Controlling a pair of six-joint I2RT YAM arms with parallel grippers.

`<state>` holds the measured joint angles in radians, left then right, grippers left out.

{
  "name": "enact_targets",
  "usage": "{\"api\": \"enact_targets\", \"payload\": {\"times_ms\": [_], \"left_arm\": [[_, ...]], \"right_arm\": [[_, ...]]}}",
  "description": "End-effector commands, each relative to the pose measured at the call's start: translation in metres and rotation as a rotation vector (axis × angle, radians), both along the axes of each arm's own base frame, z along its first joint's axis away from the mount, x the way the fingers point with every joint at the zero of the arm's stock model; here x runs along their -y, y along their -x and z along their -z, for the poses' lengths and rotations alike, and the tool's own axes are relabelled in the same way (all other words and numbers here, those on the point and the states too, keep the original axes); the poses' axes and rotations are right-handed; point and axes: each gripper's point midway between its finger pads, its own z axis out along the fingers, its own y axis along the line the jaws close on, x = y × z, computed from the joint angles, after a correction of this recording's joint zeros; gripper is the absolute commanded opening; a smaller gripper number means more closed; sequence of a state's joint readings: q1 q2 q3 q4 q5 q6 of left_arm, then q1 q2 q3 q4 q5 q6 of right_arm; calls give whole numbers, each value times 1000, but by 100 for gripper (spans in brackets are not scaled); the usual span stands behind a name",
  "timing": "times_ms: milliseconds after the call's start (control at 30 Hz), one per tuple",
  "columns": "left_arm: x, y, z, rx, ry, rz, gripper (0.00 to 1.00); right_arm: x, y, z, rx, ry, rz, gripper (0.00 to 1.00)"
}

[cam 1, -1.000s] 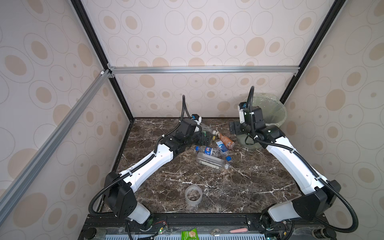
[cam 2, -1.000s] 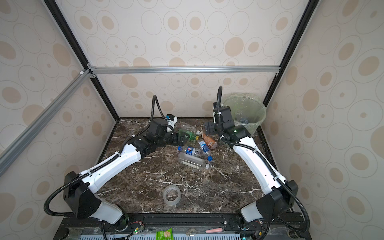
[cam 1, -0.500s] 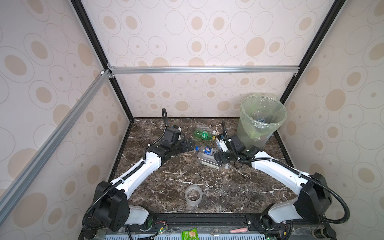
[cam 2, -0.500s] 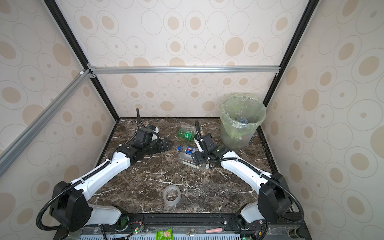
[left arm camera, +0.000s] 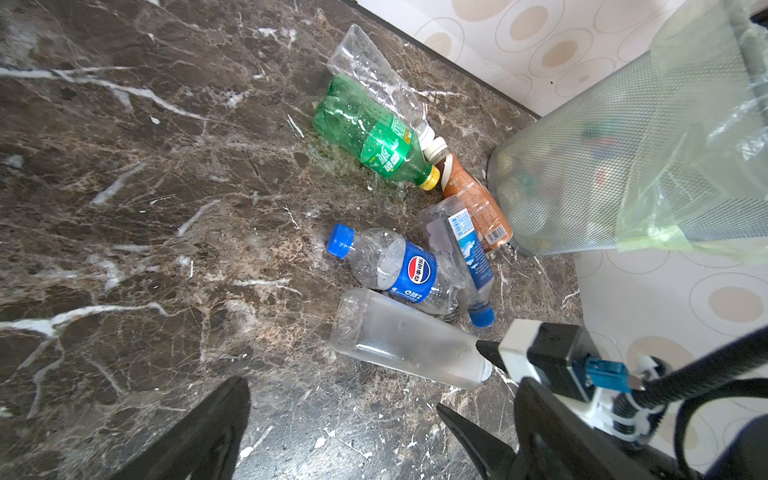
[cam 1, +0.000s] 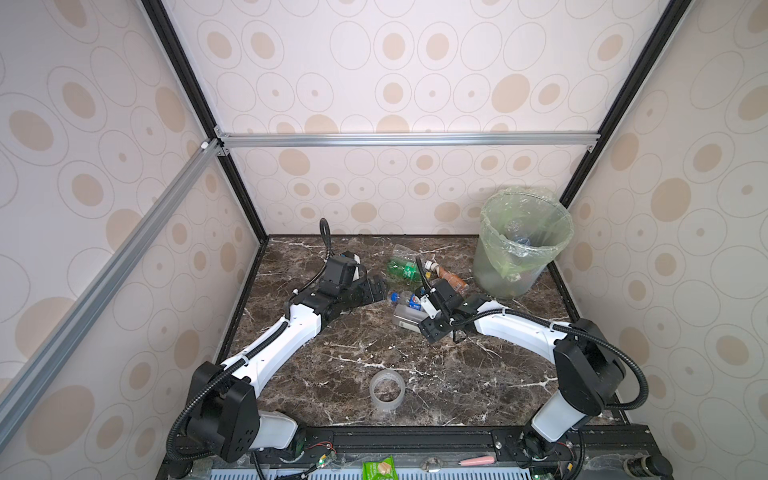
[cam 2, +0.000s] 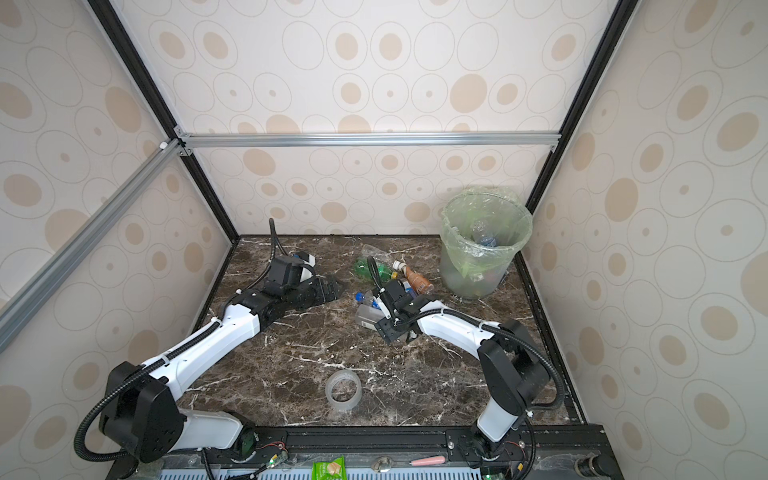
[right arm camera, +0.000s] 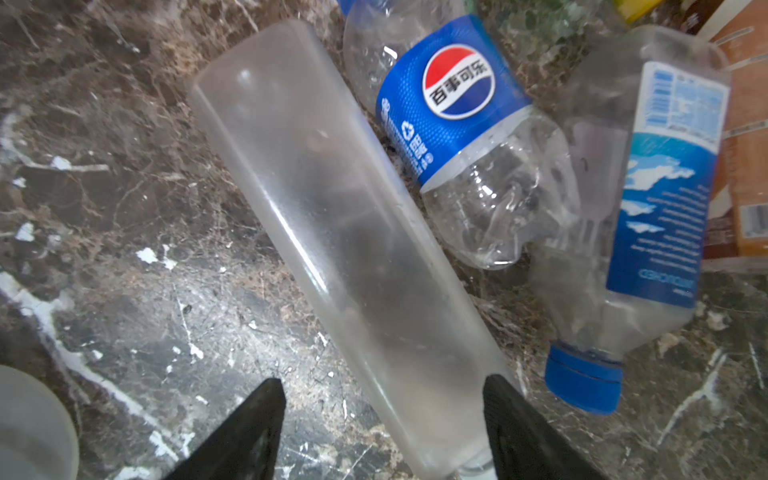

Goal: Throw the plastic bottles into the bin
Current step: 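Lower the right gripper onto the frosted clear square bottle and close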

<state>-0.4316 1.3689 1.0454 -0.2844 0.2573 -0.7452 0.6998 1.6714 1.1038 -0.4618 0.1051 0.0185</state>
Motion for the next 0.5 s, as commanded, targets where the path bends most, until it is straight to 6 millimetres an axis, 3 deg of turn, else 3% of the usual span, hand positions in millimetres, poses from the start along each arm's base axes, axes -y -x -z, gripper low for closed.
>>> {"api": "enact_targets", "payload": {"times_ms": [0,467], "left_arm": [[-3,-2,-9,18,30,-12,99],[-8,-5,-3,-1,42,-19,99]], "right_arm": [[-2,-5,1,7,38,-13,77],[-12,-11,13,15,118,-65,69]]}}
